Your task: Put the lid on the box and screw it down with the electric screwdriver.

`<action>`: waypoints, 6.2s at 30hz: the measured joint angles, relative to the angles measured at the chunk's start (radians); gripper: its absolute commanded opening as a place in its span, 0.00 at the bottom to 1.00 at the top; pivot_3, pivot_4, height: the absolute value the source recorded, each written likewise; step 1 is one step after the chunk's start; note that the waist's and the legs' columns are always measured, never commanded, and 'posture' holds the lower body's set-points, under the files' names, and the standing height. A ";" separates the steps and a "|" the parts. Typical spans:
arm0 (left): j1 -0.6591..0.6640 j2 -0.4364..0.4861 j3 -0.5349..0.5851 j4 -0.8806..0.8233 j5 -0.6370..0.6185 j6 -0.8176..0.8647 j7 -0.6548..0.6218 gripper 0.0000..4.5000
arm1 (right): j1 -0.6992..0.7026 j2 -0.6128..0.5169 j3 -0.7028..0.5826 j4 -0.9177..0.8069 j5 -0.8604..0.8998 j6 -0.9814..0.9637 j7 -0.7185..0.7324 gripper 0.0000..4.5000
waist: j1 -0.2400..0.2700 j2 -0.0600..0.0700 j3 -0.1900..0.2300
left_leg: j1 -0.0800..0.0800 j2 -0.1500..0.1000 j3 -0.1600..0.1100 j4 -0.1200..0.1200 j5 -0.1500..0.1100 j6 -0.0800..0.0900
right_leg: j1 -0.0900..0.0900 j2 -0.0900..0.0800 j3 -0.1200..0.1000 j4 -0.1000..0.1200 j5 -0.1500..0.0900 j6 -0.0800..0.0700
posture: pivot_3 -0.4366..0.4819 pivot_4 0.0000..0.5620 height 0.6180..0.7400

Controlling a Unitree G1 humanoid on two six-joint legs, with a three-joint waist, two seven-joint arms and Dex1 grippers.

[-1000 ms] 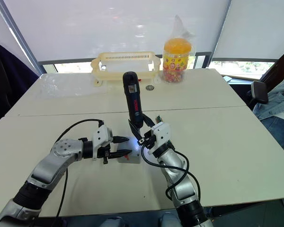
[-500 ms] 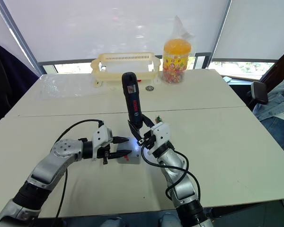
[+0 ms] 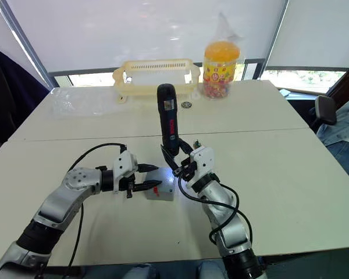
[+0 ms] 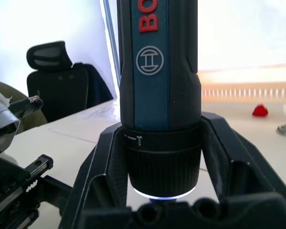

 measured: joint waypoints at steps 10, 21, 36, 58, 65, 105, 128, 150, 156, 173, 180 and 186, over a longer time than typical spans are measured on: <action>-0.033 -0.016 -0.002 0.039 0.002 -0.056 -0.023 0.52 | -0.400 -0.120 -0.331 -0.332 0.375 0.546 -0.152 0.40 | -0.003 0.006 0.007 | -0.015 0.000 0.000 0.004 0.001 -0.001 | -0.012 0.000 -0.004 0.001 0.004 0.005 | 0.48 0.27 1.00; -0.028 -0.005 0.048 -0.046 -0.092 0.099 -0.034 0.52 | -0.578 -0.480 -0.566 0.010 0.836 1.126 -0.230 0.40 | -0.004 0.007 0.030 | -0.019 -0.001 0.002 0.011 -0.001 0.004 | -0.013 -0.001 -0.004 0.001 0.005 0.005 | 0.48 0.27 1.00; 0.140 0.224 0.160 -0.396 -0.284 0.398 -0.033 0.52 | -0.415 -0.952 -0.386 0.431 1.035 1.478 -0.170 0.40 | -0.016 0.004 0.040 | -0.035 0.000 0.013 0.018 -0.004 0.008 | -0.026 -0.001 -0.005 0.001 0.007 0.008 | 0.48 0.27 1.00; 0.158 0.165 0.332 -0.292 -0.313 0.417 0.162 0.52 | -0.287 -0.956 -0.404 0.229 0.897 1.349 -0.189 0.99 | -0.023 0.001 0.043 | -0.029 0.000 0.024 0.036 -0.004 0.009 | -0.023 0.000 0.007 0.018 0.009 0.010 | 0.48 0.27 1.00; 0.258 0.085 0.311 -0.254 -0.228 0.370 0.258 0.52 | -0.357 -0.951 -0.449 0.002 0.849 1.114 0.073 0.99 | -0.017 -0.011 0.039 | -0.027 0.004 0.024 0.034 -0.004 0.009 | -0.023 0.005 0.008 0.018 0.010 0.010 | 0.48 0.27 1.00; -0.104 -0.046 0.089 0.279 0.045 0.020 0.137 0.52 | -0.041 -0.449 0.065 -0.328 0.163 0.759 0.105 0.99 | -0.002 -0.011 0.039 | -0.030 -0.001 0.027 0.047 -0.004 0.009 | -0.021 0.001 0.009 0.020 0.017 0.013 | 0.48 0.27 1.00; 0.439 -0.073 0.268 -0.394 -0.181 0.407 0.376 0.52 | -0.385 -0.432 0.077 0.295 0.006 0.344 0.341 0.99 | -0.021 -0.011 0.038 | -0.026 0.002 0.029 0.047 -0.005 0.010 | -0.019 0.001 0.011 0.022 0.017 0.013 | 0.48 0.27 1.00; 0.236 -0.087 0.160 -0.158 -0.044 0.275 0.385 0.52 | -0.300 -0.412 0.104 0.189 -0.063 0.375 0.456 0.99 | -0.020 -0.011 0.038 | -0.019 0.002 0.028 0.047 -0.005 0.010 | -0.014 0.002 0.011 0.023 0.017 0.013 | 0.48 0.27 1.00; 0.213 -0.080 0.161 -0.137 -0.026 0.269 0.379 0.52 | -0.252 -0.380 0.103 0.112 -0.059 0.435 0.426 0.99 | -0.021 -0.011 0.038 | -0.017 0.002 0.028 0.046 -0.005 0.010 | -0.012 0.002 0.011 0.023 0.017 0.013 | 0.48 0.27 1.00; 0.251 -0.069 0.173 -0.183 -0.049 0.291 0.338 0.52 | -0.226 -0.388 0.077 0.073 -0.054 0.473 0.391 0.99 | -0.019 -0.011 0.038 | -0.017 0.002 0.028 0.046 -0.005 0.010 | -0.012 0.001 0.011 0.023 0.017 0.013 | 0.48 0.27 1.00; 0.277 0.091 0.300 -0.259 -0.180 0.372 0.220 0.52 | -0.185 -0.447 -0.187 -0.079 0.110 0.600 0.391 0.99 | -0.019 -0.012 0.039 | -0.017 0.003 0.028 0.046 -0.005 0.010 | -0.011 0.003 0.011 0.023 0.017 0.012 | 0.48 0.27 1.00; 0.118 0.356 0.453 -0.293 -0.421 0.552 0.003 0.52 | -0.129 -0.443 -0.338 -0.122 0.195 0.678 0.321 0.99 | -0.019 -0.011 0.039 | -0.016 0.003 0.029 0.046 -0.005 0.010 | -0.010 0.002 0.010 0.021 0.017 0.012 | 0.48 0.27 1.00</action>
